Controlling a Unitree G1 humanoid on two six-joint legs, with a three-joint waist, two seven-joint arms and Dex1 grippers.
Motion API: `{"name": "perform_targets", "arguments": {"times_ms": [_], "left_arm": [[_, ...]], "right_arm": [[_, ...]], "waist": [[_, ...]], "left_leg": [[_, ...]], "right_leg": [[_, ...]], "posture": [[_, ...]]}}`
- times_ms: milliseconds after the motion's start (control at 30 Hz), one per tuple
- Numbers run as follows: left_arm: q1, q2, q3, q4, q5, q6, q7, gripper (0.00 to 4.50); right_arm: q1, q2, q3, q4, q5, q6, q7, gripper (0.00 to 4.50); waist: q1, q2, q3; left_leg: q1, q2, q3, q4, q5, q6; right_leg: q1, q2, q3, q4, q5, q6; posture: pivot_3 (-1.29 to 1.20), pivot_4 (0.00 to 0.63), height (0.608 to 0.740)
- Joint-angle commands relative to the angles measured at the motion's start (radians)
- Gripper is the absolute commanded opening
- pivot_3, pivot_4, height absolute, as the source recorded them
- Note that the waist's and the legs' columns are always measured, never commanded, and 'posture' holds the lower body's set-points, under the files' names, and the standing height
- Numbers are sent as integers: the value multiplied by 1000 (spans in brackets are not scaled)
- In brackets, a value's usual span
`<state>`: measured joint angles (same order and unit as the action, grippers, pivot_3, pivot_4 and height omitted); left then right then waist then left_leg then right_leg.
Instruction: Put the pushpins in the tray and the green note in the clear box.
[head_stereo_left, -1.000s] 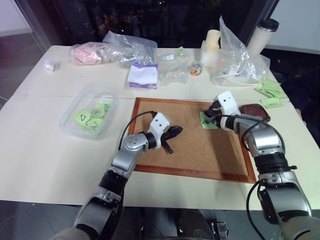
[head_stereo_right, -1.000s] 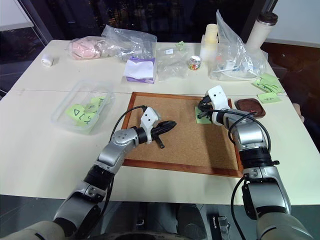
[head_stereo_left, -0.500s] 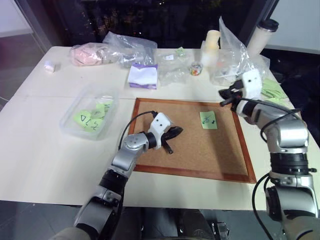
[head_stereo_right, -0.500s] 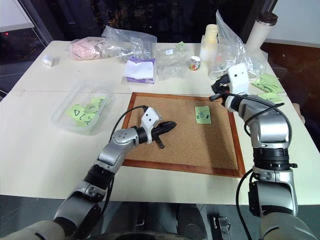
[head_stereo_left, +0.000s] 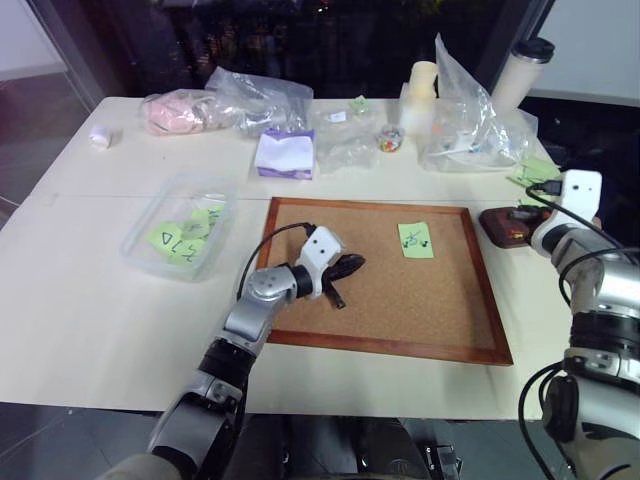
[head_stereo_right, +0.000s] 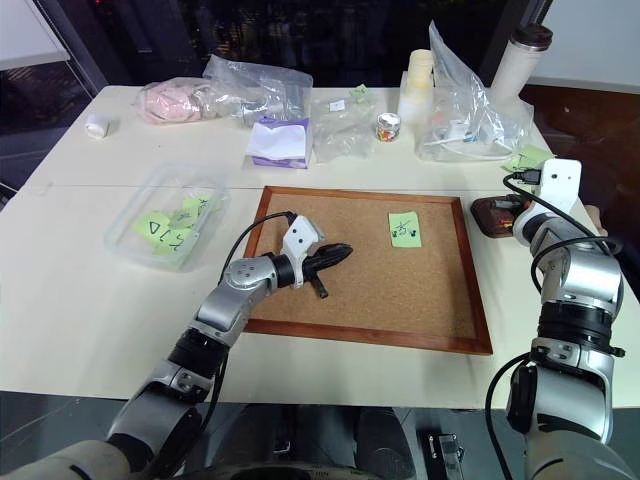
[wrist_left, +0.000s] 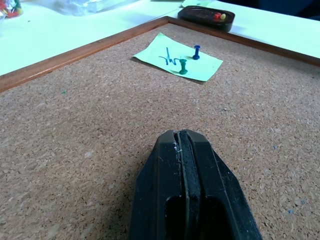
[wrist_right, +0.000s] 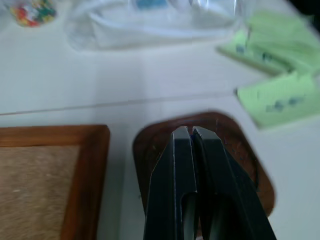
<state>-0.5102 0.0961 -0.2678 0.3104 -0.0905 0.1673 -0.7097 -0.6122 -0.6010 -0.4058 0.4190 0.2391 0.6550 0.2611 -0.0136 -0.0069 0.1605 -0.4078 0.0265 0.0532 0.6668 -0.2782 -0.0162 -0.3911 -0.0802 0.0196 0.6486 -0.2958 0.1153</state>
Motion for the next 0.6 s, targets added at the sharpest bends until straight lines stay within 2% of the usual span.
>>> {"name": "perform_targets", "arguments": {"times_ms": [33,100,200,600], "left_arm": [[18,3,-17,27,17,9,-1,0],[19,4,-16,25,19,9,1,0],[20,4,-14,22,20,10,3,0],[25,5,-13,13,25,10,-1,0]], "right_arm": [[-38,-6,-17,34,12,-54,-2,291],[-40,-4,-10,43,16,-59,2,946],[-39,-1,-9,29,24,-56,3,2333],[-10,27,-12,-4,65,6,-22,2333]], "waist": [[0,0,0],[0,0,0],[0,0,0],[0,0,0]], "left_leg": [[0,0,0,0,0,0],[0,0,0,0,0,0],[0,0,0,0,0,0],[0,0,0,0,0,0]], "right_leg": [[0,0,0,0,0,0],[0,0,0,0,0,0],[0,0,0,0,0,0],[0,0,0,0,0,0]], "posture": [[0,150,740],[0,150,740],[0,150,740],[0,150,740]]}}
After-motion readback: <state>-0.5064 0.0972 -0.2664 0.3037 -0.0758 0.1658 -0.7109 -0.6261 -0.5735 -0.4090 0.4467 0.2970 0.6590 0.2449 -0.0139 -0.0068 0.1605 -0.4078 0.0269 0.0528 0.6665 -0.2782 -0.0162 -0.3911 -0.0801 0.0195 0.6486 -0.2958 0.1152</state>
